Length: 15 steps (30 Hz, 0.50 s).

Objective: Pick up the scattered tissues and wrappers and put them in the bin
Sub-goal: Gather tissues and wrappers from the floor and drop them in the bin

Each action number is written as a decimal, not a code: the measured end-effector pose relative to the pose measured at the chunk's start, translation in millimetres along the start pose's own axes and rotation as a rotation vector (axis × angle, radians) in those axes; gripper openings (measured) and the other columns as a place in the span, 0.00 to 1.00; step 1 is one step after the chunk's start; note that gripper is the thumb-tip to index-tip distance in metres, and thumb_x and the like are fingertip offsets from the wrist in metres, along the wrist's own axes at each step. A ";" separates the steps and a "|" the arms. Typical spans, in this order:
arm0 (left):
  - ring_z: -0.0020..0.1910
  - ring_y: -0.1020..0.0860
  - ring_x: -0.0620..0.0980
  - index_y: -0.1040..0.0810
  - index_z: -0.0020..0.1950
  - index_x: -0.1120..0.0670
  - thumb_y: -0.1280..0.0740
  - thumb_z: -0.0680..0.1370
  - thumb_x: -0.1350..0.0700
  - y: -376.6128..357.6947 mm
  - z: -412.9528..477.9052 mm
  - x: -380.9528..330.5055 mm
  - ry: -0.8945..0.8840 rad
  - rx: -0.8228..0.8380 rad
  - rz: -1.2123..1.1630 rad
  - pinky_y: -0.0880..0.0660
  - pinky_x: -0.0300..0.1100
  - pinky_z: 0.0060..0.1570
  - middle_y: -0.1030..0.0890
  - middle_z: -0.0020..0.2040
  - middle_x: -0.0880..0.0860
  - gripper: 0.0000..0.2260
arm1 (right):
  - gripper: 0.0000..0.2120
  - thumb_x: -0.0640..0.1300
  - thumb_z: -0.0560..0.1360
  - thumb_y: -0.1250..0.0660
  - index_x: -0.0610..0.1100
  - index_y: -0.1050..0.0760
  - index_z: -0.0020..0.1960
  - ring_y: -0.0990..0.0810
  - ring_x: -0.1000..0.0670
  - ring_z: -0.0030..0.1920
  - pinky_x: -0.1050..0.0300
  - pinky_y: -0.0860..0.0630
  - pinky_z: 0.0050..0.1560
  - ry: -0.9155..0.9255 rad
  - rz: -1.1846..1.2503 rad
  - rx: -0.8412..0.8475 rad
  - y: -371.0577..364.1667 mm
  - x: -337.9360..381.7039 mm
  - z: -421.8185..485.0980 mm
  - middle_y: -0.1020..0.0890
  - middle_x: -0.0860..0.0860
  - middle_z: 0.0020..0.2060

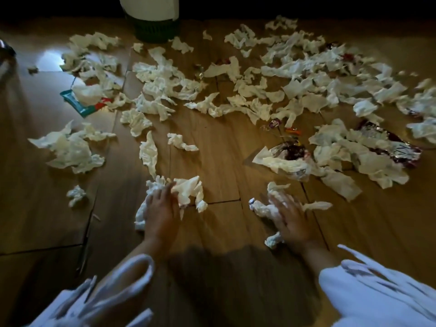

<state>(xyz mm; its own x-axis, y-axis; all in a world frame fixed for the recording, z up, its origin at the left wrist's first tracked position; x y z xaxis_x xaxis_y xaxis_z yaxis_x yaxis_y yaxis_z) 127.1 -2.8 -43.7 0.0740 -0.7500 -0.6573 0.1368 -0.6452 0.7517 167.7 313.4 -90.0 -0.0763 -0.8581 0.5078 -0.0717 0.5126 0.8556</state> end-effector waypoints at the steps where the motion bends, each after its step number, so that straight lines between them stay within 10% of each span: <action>1: 0.63 0.33 0.59 0.32 0.67 0.47 0.49 0.80 0.44 -7.2 10.4 13.3 0.064 0.085 0.050 0.32 0.56 0.61 0.29 0.64 0.58 0.18 | 0.24 0.72 0.70 0.58 0.72 0.49 0.66 0.51 0.46 0.75 0.38 0.53 0.73 0.027 0.000 0.054 -6.0 7.3 -3.2 0.45 0.55 0.74; 5: 0.74 0.52 0.66 0.43 0.68 0.34 0.50 0.72 0.29 -30.1 28.6 45.8 0.199 0.395 0.099 0.59 0.67 0.69 0.46 0.76 0.59 0.25 | 0.31 0.75 0.66 0.61 0.69 0.51 0.68 0.58 0.54 0.73 0.49 0.61 0.72 0.147 -0.179 0.195 -24.3 49.6 -25.2 0.50 0.61 0.72; 7: 0.74 0.63 0.63 0.43 0.70 0.39 0.43 0.74 0.34 -35.5 25.9 35.8 0.163 0.423 0.179 0.65 0.64 0.68 0.60 0.77 0.55 0.27 | 0.29 0.70 0.72 0.60 0.64 0.40 0.69 0.46 0.50 0.71 0.46 0.47 0.71 0.290 -0.306 0.150 -34.5 58.8 -37.4 0.35 0.55 0.70; 11: 0.75 0.58 0.59 0.43 0.68 0.43 0.38 0.72 0.36 -44.9 8.7 5.8 0.050 0.402 0.245 0.62 0.59 0.72 0.51 0.76 0.51 0.29 | 0.21 0.65 0.76 0.55 0.60 0.31 0.60 0.33 0.50 0.58 0.49 0.35 0.60 0.415 -0.355 0.012 -31.5 57.5 -29.2 0.30 0.53 0.59; 15: 0.71 0.45 0.53 0.39 0.65 0.45 0.36 0.74 0.41 -51.0 -12.9 -11.9 -0.025 0.355 0.220 0.47 0.53 0.71 0.41 0.70 0.50 0.23 | 0.14 0.60 0.71 0.41 0.54 0.30 0.52 0.34 0.40 0.65 0.45 0.32 0.63 0.489 -0.336 -0.040 -25.7 59.9 -1.7 0.33 0.45 0.65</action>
<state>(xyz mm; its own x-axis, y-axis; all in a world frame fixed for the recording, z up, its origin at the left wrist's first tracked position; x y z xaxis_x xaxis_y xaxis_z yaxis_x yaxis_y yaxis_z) 132.0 40.9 -74.9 0.0385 -0.8761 -0.4806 -0.2285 -0.4760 0.8493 166.6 248.8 -81.4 0.4116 -0.8918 0.1880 0.0258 0.2176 0.9757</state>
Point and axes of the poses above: each hand's wrist, its own z-axis towards the middle knuckle, its own y-axis out of the back of the hand, x = y × z, the point moved 5 cm from there along z, towards the middle knuckle
